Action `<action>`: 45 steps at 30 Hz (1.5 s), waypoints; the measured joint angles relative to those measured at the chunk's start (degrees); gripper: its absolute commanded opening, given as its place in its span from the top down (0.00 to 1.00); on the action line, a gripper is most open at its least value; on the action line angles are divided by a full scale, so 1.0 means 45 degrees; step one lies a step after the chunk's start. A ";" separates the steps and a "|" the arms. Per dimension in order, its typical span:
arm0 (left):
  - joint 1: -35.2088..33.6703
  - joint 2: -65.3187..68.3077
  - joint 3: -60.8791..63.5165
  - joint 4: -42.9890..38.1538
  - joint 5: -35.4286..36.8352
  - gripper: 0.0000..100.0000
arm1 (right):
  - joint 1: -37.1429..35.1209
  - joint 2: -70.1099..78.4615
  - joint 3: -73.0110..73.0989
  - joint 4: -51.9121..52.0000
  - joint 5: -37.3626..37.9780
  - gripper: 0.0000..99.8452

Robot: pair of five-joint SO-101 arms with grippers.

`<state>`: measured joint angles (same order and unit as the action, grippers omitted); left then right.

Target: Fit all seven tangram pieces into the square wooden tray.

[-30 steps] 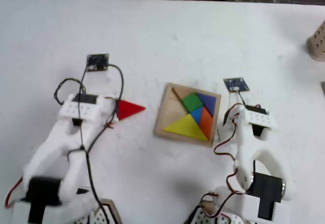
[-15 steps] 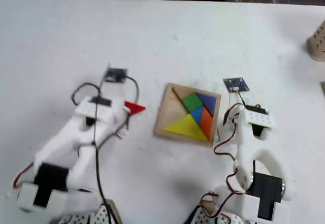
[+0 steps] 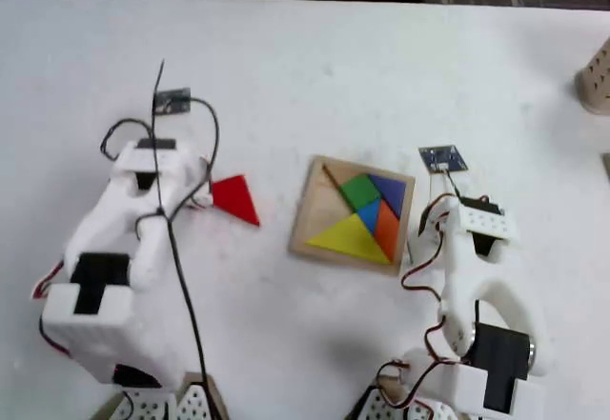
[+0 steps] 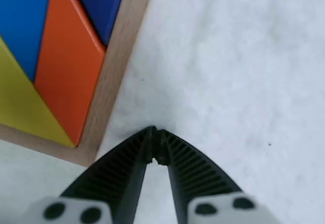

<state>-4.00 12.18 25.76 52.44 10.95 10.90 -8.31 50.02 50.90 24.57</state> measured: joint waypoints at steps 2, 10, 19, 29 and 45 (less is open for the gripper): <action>0.0000 0.0567 -0.0742 0.0000 0.0000 0.98 | 0.0000 0.0000 0.0000 0.0000 0.0000 0.98; 0.0352 0.1739 -0.2813 0.0000 -0.0020 0.98 | 0.0000 0.0000 0.0000 0.0000 0.0000 0.98; 0.1739 0.1856 -0.3243 -0.1407 -0.0020 0.98 | 0.0000 0.0000 0.0000 0.0000 0.0000 0.98; 0.1700 0.0625 -0.3184 0.0606 -0.0020 0.98 | 0.0000 0.0000 0.0000 0.0000 0.0000 0.98; 0.1114 0.2247 -0.2481 -0.1778 0.3282 0.98 | 0.0000 0.0000 0.0000 0.0000 0.0000 0.98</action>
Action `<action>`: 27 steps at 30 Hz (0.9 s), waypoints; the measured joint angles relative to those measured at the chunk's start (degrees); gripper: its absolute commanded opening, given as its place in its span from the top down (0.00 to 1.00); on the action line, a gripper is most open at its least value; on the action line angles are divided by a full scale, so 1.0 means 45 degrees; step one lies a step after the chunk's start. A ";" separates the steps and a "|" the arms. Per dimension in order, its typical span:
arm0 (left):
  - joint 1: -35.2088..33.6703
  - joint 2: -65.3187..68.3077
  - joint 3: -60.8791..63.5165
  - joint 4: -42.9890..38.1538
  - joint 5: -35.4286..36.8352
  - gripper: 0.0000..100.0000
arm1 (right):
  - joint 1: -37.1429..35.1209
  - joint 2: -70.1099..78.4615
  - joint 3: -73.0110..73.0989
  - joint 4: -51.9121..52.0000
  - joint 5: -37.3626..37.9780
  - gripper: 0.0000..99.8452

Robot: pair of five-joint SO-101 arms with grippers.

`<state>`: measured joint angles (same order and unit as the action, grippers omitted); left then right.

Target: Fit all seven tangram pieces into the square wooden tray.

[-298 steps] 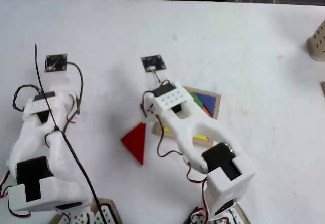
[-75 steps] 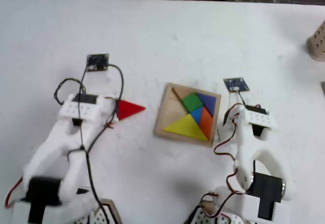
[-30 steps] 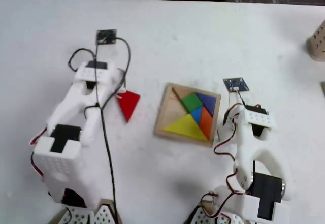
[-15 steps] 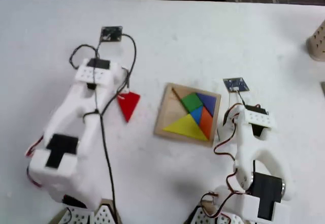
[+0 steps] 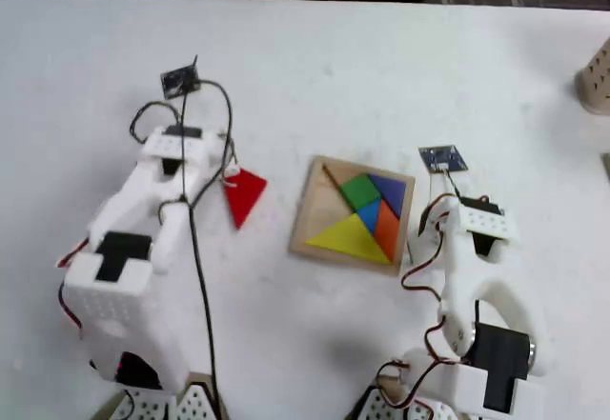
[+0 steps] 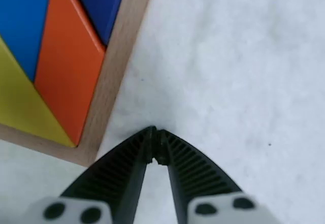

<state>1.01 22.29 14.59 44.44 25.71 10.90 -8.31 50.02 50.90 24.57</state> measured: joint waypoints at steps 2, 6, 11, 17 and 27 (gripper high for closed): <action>0.0000 0.0606 -0.0996 0.0684 0.0000 0.98 | 0.0000 0.0000 0.0000 0.0000 0.0000 0.98; 0.0000 0.1446 -0.2442 0.1446 0.0020 0.98 | 0.0000 0.0000 0.0000 0.0000 0.0000 0.98; 0.0586 0.1563 -0.3087 0.1504 -0.0020 0.98 | 0.0000 0.0000 0.0000 0.0000 0.0000 0.98; 0.1348 0.1582 -0.3438 0.1485 -0.0020 0.98 | 0.0000 0.0000 0.0000 0.0000 0.0000 0.98; 0.1387 0.0176 -0.3204 0.3477 -0.0020 0.97 | 0.0000 0.0000 0.0000 0.0000 0.0000 0.98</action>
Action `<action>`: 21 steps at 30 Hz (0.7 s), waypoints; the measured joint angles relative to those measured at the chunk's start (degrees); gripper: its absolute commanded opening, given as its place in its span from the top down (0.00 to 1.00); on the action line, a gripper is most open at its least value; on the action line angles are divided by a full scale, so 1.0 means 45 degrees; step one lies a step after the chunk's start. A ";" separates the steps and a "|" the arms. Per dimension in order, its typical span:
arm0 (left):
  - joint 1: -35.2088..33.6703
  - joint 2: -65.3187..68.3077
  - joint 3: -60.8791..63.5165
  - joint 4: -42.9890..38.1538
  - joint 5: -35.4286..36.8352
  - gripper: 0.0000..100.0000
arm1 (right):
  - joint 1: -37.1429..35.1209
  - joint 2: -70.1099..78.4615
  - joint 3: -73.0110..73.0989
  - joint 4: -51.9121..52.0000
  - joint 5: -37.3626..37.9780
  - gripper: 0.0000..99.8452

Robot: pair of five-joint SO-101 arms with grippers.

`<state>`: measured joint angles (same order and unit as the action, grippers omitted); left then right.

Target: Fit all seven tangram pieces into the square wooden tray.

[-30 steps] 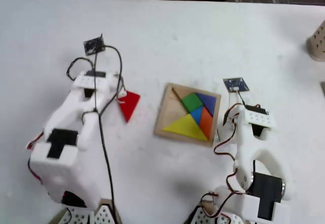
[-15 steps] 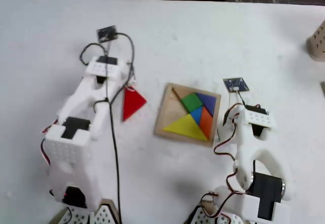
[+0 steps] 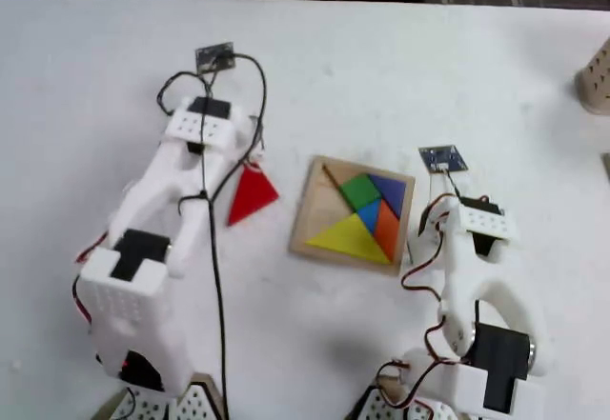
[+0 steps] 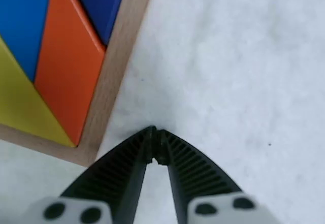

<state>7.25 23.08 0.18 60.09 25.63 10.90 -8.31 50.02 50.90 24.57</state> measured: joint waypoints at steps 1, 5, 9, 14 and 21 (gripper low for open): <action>0.0000 -0.0137 0.0215 0.0000 0.0000 0.97 | 0.0000 0.0000 0.0000 0.0000 0.0000 0.98; 0.0000 -0.0625 0.1172 0.0000 -0.1309 0.97 | 0.0000 0.0000 0.0000 0.0000 0.0000 0.98; 0.0000 -0.1895 0.2188 0.0000 -0.3223 0.92 | 0.0000 0.0000 0.0000 0.0000 0.0000 0.98; 0.0000 -0.4337 0.4396 -0.0860 -0.3516 0.68 | 0.0000 0.0000 0.0000 0.0000 0.0000 0.98; 0.0098 -0.5822 0.6974 -0.2520 -0.3321 0.70 | 0.0000 0.0000 0.0000 0.0000 0.0000 0.98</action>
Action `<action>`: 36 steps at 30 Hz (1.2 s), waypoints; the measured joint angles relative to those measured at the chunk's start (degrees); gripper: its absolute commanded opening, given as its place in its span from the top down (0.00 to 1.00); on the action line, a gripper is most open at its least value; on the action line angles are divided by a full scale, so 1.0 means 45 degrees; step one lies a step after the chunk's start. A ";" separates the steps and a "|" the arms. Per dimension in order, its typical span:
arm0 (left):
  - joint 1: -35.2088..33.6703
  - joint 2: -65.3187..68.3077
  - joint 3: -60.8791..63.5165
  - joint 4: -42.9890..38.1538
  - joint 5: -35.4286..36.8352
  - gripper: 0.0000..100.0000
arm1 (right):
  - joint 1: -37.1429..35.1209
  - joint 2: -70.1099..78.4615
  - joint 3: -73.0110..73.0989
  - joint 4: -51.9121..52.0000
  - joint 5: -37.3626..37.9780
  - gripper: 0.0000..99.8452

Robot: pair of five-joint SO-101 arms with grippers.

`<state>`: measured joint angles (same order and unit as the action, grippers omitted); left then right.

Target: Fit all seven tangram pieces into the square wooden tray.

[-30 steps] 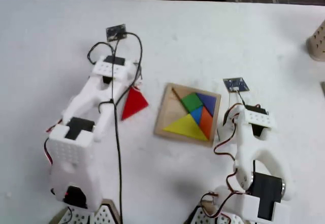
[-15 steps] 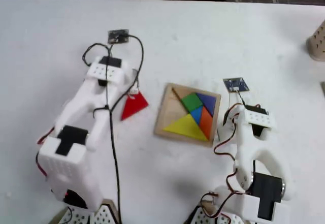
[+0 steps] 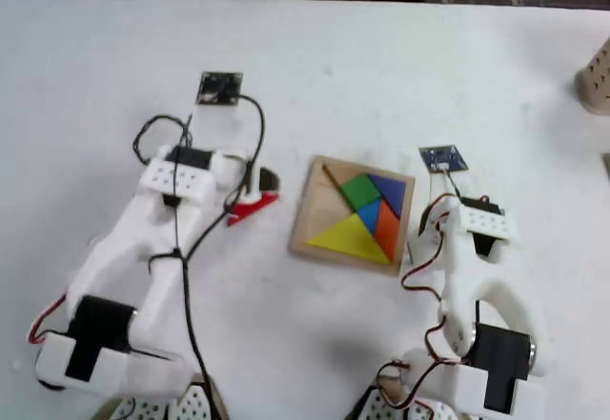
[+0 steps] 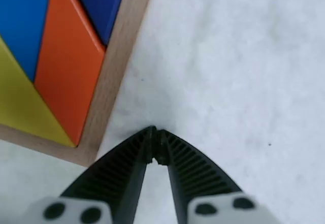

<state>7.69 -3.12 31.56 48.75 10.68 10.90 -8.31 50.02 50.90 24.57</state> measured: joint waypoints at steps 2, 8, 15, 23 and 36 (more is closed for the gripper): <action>0.0000 0.0156 -0.0020 -0.0098 0.0059 0.70 | 0.0000 0.0000 0.0000 0.0000 0.0000 0.98; 0.0020 0.2344 -0.1407 0.0449 0.0059 0.66 | 0.0000 0.0000 0.0000 0.0000 0.0000 0.98; 0.0215 0.4552 -0.3751 0.2129 0.0098 0.61 | 0.0000 0.0000 0.0000 0.0000 0.0000 0.98; 0.0996 0.6115 -0.5177 0.2969 0.0098 0.61 | 0.0000 0.0000 0.0000 0.0000 0.0000 0.98; 0.0821 0.7306 -0.6838 0.3673 0.0684 0.61 | 0.0000 0.0000 0.0000 0.0000 0.0000 0.98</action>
<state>11.38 29.76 0.79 65.27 13.76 10.90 -8.31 50.02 50.90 24.57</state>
